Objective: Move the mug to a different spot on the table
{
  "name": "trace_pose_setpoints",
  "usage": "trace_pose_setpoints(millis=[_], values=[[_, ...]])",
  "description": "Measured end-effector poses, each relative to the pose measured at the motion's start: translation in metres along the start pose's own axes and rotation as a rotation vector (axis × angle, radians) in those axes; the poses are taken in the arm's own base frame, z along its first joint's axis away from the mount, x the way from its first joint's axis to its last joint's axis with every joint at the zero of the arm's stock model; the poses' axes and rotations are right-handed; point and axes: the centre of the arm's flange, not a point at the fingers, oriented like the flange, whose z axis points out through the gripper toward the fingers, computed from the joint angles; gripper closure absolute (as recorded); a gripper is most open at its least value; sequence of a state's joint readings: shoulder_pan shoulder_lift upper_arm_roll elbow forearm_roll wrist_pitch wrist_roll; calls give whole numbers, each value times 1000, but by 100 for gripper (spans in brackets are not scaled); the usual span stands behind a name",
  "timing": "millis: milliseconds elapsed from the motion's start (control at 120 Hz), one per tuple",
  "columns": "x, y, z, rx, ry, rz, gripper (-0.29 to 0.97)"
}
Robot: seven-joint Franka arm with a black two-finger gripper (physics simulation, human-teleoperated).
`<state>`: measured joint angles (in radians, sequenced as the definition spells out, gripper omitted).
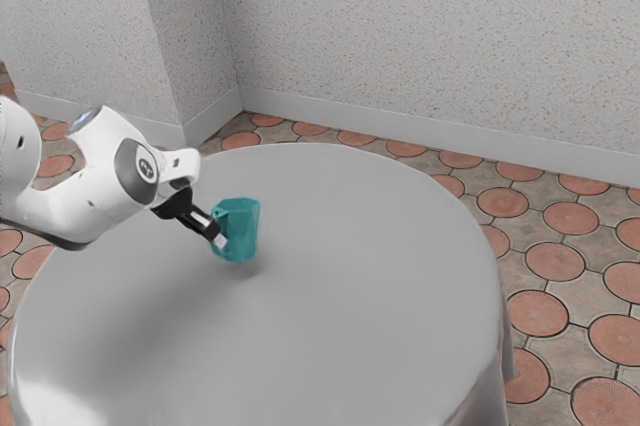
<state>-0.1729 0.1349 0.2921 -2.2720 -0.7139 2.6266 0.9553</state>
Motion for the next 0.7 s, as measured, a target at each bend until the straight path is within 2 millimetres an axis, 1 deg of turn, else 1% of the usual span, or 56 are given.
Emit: trace_pose_setpoints(millis=[75, 167, 300, 425, 508, 700], values=[[-7, 0, 4, 0, 37, -18, 68], [-12, 5, 9, 15, 60, 4, 68], [-32, 15, 23, 39, 43, 60, 68], [-49, 14, 28, 66, 28, 104, 69], [-50, 13, 28, 84, 30, 138, 70], [-43, 13, 24, 117, 48, 218, 70]])
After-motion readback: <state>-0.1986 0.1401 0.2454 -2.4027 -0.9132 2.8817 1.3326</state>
